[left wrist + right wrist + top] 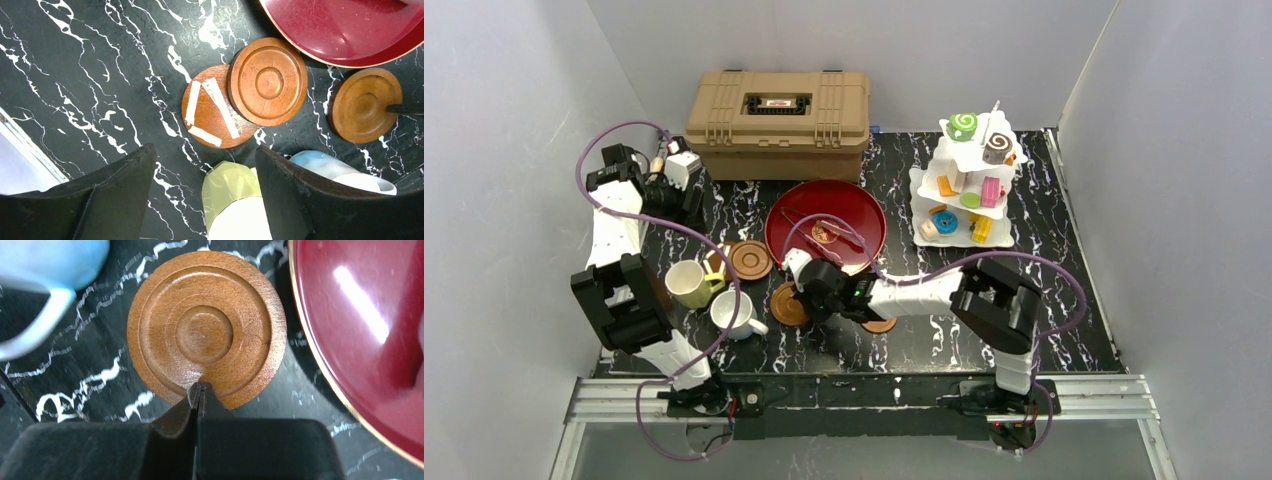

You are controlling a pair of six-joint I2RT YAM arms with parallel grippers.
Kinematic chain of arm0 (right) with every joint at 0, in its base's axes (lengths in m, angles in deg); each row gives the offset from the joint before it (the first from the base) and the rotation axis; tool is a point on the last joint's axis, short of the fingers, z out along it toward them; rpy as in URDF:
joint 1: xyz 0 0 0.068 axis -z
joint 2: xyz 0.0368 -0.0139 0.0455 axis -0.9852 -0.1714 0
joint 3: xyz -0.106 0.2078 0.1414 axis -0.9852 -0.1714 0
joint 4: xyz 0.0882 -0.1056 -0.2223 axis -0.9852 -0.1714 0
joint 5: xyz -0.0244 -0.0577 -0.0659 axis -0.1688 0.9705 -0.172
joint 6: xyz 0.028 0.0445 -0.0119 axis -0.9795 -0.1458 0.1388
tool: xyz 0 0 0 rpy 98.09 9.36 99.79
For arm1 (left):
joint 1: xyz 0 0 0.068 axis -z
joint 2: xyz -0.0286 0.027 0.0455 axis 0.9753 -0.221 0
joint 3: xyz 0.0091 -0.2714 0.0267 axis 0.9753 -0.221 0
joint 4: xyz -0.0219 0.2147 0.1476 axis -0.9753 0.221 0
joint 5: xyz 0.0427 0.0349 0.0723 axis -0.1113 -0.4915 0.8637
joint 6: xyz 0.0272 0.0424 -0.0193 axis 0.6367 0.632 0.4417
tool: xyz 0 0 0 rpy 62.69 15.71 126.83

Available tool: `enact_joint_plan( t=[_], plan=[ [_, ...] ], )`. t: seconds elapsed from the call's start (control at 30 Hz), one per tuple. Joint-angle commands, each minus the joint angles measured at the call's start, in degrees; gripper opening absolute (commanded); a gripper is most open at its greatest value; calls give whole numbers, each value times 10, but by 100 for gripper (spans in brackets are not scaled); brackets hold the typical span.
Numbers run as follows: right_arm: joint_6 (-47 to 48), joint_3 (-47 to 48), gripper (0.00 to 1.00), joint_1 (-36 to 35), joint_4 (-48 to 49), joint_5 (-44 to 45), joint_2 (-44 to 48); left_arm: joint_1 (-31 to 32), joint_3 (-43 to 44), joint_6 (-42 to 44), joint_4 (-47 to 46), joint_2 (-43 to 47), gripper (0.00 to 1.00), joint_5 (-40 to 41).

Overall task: Serve the afternoon tea
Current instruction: Move the coaster to the center of the board.

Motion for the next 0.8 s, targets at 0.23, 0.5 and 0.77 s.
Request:
enact_joint_plan(
  t=[0.23,0.5,0.77],
  plan=[
    [-8,-62,3,-1,-126,43,104,-4,9,1,32,40,70,-31],
    [59,35,32,-24,-94,98,151,-7,27,-8,65,81,79,-14],
    [-79,5,98,83,-22,-112,200,-45,29,-57,64,168,98,-37]
  ],
)
